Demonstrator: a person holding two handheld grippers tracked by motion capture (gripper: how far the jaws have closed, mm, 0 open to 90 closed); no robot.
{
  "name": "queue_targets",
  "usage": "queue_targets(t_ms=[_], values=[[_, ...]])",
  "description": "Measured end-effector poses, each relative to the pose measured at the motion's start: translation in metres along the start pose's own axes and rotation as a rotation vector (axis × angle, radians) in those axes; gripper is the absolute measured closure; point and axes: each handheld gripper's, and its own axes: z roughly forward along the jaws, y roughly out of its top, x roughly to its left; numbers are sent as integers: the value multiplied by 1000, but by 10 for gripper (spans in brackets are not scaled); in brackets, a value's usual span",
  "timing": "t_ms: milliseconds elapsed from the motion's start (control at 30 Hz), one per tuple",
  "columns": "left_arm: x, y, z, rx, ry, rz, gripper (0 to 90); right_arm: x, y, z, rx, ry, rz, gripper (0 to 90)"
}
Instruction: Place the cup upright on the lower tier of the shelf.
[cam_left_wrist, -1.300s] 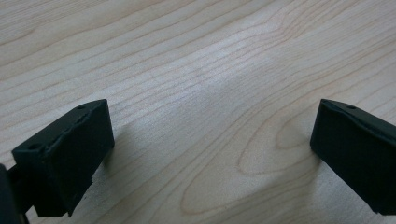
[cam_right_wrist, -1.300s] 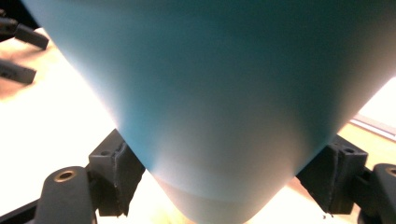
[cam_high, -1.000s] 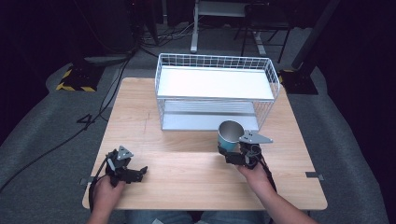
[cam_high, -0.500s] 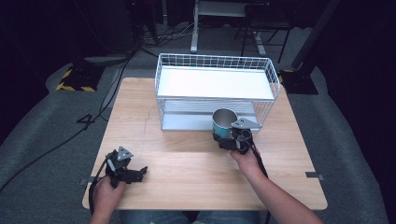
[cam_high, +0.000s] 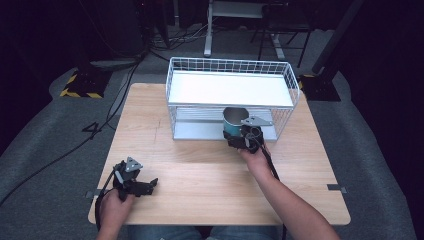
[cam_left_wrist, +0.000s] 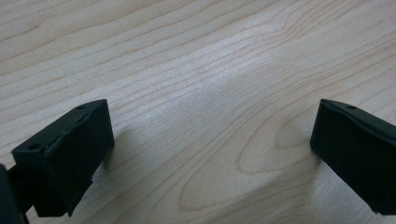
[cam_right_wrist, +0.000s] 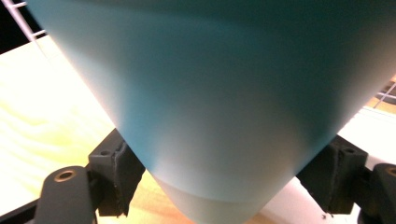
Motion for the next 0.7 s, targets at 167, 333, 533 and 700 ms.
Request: queue_targets(t_ms=[167,333,533,700], values=[[0,0,0,0,0,0,0,0,5,10,-7,-18,1,236],[0,0,0,0,0,0,0,-1,7,21,-22,-32,5,236],[0,0,0,-1,0,1,1,-5,8,35,-42,-69,24,235],[0,0,0,0,0,0,0,-5,8,42,-63,-93,20,236]])
